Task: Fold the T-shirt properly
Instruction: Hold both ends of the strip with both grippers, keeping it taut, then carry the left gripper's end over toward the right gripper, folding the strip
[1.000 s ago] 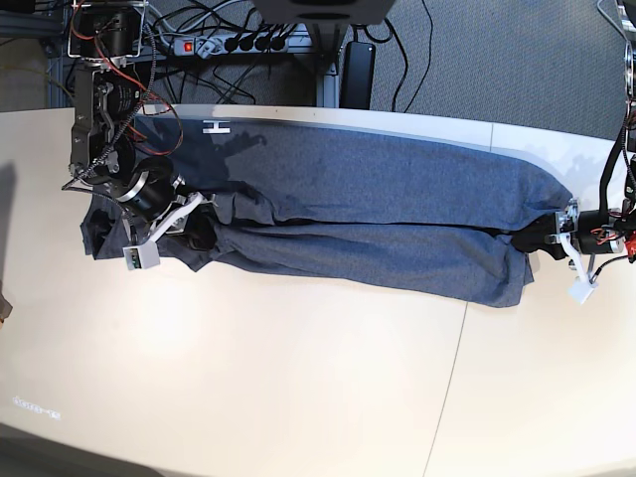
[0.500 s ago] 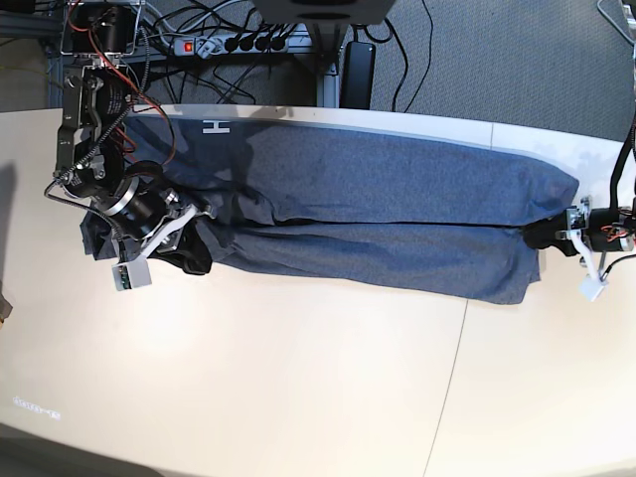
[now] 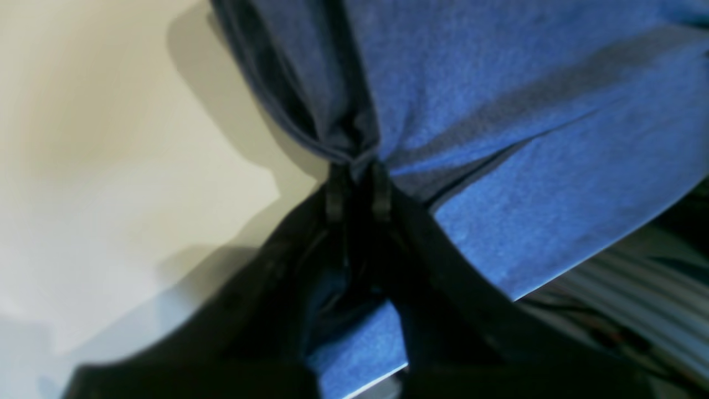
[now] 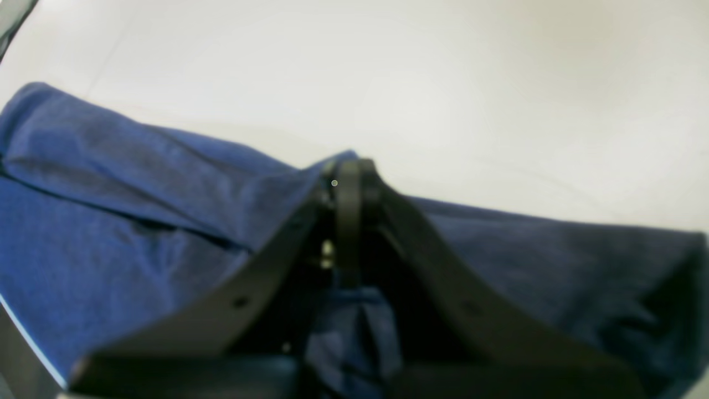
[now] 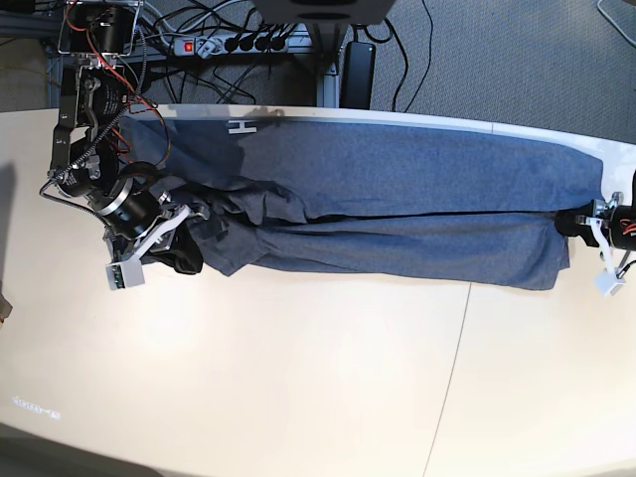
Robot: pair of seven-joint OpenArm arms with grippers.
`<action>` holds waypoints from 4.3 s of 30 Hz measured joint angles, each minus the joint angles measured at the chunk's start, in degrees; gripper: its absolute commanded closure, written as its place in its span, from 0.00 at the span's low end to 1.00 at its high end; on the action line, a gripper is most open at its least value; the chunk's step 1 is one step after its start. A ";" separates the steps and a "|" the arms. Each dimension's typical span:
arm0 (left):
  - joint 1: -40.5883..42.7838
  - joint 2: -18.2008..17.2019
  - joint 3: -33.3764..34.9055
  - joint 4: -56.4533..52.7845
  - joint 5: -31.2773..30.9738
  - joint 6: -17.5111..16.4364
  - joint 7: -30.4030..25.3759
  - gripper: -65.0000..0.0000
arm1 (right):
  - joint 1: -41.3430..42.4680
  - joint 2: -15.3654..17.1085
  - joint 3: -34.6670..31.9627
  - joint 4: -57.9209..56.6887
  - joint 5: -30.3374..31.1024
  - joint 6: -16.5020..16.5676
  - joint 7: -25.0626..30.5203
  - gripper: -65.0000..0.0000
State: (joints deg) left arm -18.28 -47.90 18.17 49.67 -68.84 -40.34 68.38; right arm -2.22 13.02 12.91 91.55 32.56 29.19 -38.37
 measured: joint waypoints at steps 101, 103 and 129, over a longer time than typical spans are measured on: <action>-6.21 -2.58 -4.00 -3.41 -0.20 -0.22 4.96 1.00 | 0.66 0.00 2.60 0.22 5.77 0.00 -2.29 1.00; -5.07 -2.40 -3.98 -0.39 -2.05 -0.22 6.27 1.00 | 0.96 0.00 3.13 0.24 5.81 0.00 -2.16 1.00; 8.28 15.89 -3.87 36.89 9.09 0.42 6.08 1.00 | 0.96 -0.02 3.26 0.33 1.64 0.02 -2.19 1.00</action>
State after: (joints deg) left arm -10.00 -32.01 14.31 86.56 -59.75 -39.92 74.46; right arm -1.26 12.99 16.16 91.88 34.20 29.21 -40.56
